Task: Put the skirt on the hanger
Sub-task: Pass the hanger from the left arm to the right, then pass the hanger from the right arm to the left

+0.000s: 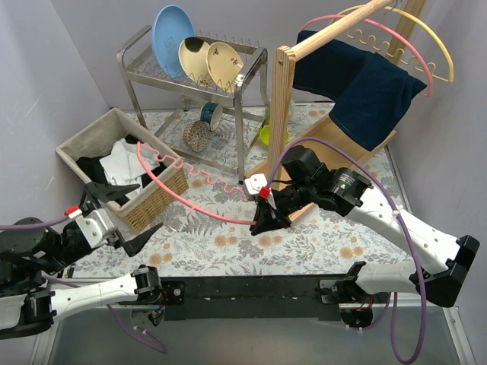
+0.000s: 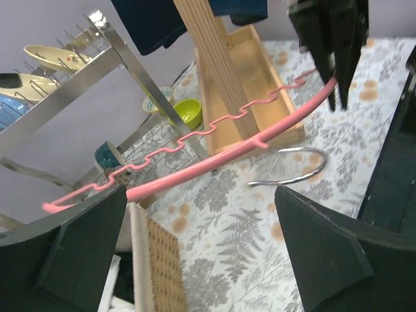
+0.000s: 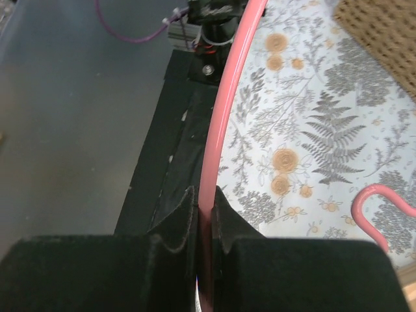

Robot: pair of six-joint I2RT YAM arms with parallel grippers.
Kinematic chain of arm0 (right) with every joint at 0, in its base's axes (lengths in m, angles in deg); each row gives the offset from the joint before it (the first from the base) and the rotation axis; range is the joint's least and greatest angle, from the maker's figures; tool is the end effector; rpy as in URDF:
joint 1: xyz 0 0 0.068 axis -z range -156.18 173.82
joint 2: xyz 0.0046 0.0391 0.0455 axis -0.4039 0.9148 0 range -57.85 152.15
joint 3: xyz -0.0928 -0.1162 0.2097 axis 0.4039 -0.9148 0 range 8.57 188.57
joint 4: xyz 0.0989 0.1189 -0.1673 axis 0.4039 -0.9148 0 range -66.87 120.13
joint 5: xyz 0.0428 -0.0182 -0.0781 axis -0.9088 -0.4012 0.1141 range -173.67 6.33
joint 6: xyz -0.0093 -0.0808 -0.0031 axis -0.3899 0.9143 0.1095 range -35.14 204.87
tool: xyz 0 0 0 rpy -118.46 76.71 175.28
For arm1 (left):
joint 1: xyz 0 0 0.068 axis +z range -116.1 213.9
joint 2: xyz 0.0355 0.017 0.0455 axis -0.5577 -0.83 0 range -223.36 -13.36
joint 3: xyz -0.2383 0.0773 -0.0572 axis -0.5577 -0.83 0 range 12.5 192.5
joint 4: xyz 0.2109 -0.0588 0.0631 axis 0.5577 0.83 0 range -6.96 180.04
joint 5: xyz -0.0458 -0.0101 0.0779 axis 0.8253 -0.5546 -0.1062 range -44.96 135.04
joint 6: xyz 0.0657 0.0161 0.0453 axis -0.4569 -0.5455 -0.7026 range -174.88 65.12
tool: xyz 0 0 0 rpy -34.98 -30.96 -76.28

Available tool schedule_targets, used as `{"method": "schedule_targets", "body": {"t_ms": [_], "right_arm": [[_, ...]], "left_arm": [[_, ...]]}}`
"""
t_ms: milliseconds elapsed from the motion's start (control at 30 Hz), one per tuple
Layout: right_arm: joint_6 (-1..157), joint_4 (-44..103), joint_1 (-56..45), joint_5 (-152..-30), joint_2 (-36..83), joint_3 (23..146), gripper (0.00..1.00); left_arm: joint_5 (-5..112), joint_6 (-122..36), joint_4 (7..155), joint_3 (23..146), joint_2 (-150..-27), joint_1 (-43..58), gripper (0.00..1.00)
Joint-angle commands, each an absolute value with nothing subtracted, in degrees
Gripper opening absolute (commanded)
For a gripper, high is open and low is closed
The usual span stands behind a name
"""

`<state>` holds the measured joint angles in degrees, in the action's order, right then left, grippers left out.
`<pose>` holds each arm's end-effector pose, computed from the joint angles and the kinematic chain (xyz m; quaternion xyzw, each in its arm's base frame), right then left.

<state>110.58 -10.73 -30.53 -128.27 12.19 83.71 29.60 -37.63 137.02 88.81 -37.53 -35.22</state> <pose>0.0989 0.2229 0.3520 -0.6621 0.5193 0.4315 0.3251 0.0237 -0.0090 0.4120 0.2272 0.6810 -0.4014 0.5687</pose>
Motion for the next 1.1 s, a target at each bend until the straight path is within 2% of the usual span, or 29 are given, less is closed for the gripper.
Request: {"method": "schedule_targets", "body": {"t_ms": [0, 233, 467, 567, 600, 700, 800, 867, 1000, 1033, 1067], "right_arm": [[123.1, -20.5, -30.0, -135.8, 11.6, 84.1, 0.01], [131.4, -29.5, -29.9, -140.7, 13.5, 85.9, 0.01], [135.4, -34.1, -30.0, -143.5, 14.9, 86.6, 0.01], [137.2, -36.0, -30.0, -145.2, 14.8, 87.3, 0.01], [137.8, -36.4, -30.0, -145.4, 14.8, 87.5, 0.01], [137.5, -36.2, -30.0, -145.0, 14.8, 87.0, 0.01], [136.7, -35.4, -30.0, -144.9, 14.5, 86.2, 0.01], [134.0, -33.3, -30.0, -144.1, 14.0, 85.6, 0.01], [127.0, -27.5, -29.2, -139.1, 12.6, 84.6, 0.02], [124.8, -25.5, -28.9, -135.9, 12.3, 84.5, 0.14], [124.1, -24.9, -28.8, -134.0, 11.3, 84.6, 0.18]], "left_arm": [[32.1, -45.5, 149.3, 89.3, -39.7, -35.3, 0.98], [30.8, -49.7, 149.1, 80.1, -40.3, -35.3, 0.98], [27.8, -57.1, 142.8, 74.3, -40.5, -35.3, 0.98], [28.6, -56.6, 144.9, 73.5, -42.8, -35.3, 0.86], [28.8, -56.2, 145.4, 73.1, -43.2, -35.3, 0.66], [30.1, -55.2, 144.5, 72.0, -43.0, -35.3, 0.35], [31.2, -52.5, 144.6, 71.5, -42.1, -35.3, 0.22], [32.6, -50.0, 145.4, 71.4, -42.3, -35.3, 0.00], [36.3, -45.8, 144.6, 71.4, -42.0, -35.3, 0.00], [37.6, -44.9, 143.6, 71.2, -41.9, -35.3, 0.00], [38.1, -43.7, 143.0, 71.0, -41.9, -35.3, 0.00]]}}
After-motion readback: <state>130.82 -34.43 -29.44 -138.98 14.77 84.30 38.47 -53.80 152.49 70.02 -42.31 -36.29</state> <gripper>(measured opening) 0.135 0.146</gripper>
